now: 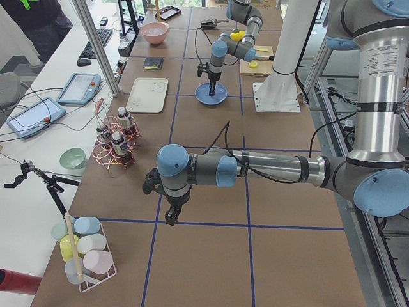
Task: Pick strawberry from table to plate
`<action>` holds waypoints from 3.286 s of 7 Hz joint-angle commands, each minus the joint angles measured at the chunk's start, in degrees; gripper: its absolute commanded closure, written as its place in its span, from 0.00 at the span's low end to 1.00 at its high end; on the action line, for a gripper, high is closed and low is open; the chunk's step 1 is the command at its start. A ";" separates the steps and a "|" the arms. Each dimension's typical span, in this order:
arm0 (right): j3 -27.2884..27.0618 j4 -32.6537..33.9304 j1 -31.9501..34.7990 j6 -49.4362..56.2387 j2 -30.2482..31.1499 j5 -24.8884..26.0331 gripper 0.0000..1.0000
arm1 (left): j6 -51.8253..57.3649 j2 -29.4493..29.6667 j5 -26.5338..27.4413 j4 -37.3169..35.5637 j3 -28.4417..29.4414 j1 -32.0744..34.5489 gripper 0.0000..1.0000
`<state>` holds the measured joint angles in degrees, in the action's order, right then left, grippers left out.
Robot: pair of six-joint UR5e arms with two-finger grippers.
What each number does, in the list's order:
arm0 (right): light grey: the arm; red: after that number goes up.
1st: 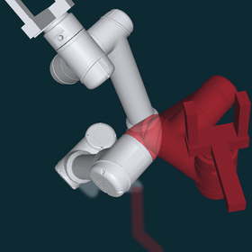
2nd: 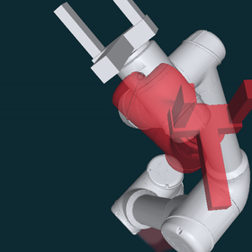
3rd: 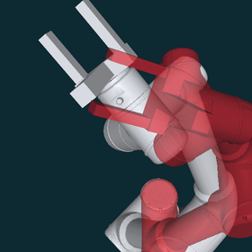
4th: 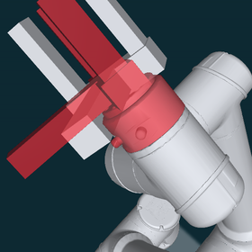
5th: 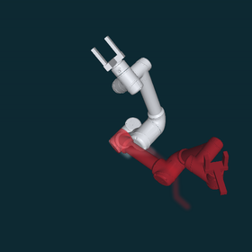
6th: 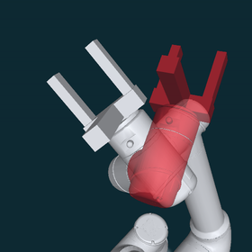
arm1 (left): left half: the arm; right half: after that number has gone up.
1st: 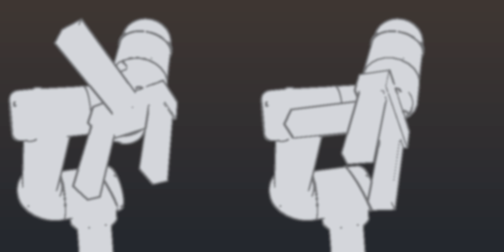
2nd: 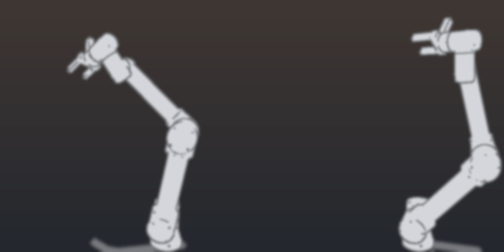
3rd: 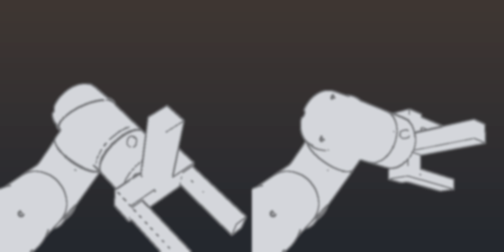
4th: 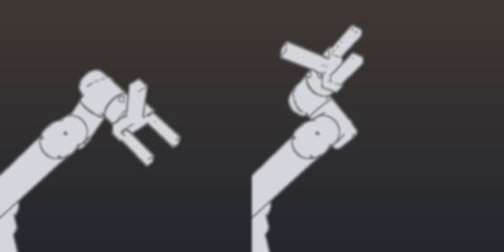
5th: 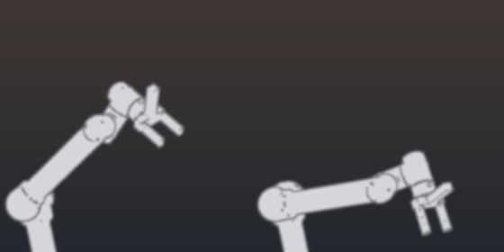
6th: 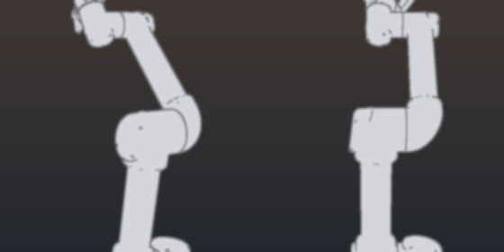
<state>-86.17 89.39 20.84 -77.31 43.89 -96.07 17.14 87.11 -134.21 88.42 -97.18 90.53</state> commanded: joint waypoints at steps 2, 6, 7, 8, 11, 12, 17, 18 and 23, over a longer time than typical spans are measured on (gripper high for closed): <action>0.03 -0.18 -0.01 -0.03 0.06 -0.09 0.77 | 0.00 -0.01 0.00 0.00 0.06 0.00 0.00; -3.47 0.35 3.05 1.37 -0.12 -1.13 0.00 | 0.00 -0.01 0.00 0.00 0.24 0.00 0.00; -5.83 1.74 7.94 3.81 0.75 -5.49 0.00 | 0.00 -0.01 0.09 0.00 0.15 0.00 0.00; -8.47 4.54 14.69 11.23 2.50 -10.58 0.00 | 0.00 -0.01 0.09 0.00 0.50 0.00 0.00; -13.59 6.15 37.80 51.41 21.53 -23.53 0.00 | -0.09 -2.63 1.83 -0.09 1.20 -0.09 0.00; -12.89 6.15 46.14 64.44 28.03 -25.73 0.00 | -0.09 -2.29 2.19 -0.18 0.94 -0.09 0.00; -8.05 5.27 71.17 74.32 47.67 -33.20 0.00 | 0.35 -2.91 2.11 0.26 -0.11 0.26 0.00; -8.66 5.19 71.71 74.67 48.13 -34.09 0.00 | 0.27 -2.82 2.11 0.18 0.15 0.18 0.00; -9.72 5.19 71.63 73.97 48.22 -33.84 0.00 | 0.00 -2.64 1.50 0.18 0.41 0.18 0.00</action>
<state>-95.92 94.57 92.46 -3.08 92.03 -129.81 17.28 84.35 -132.52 88.59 -96.84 90.70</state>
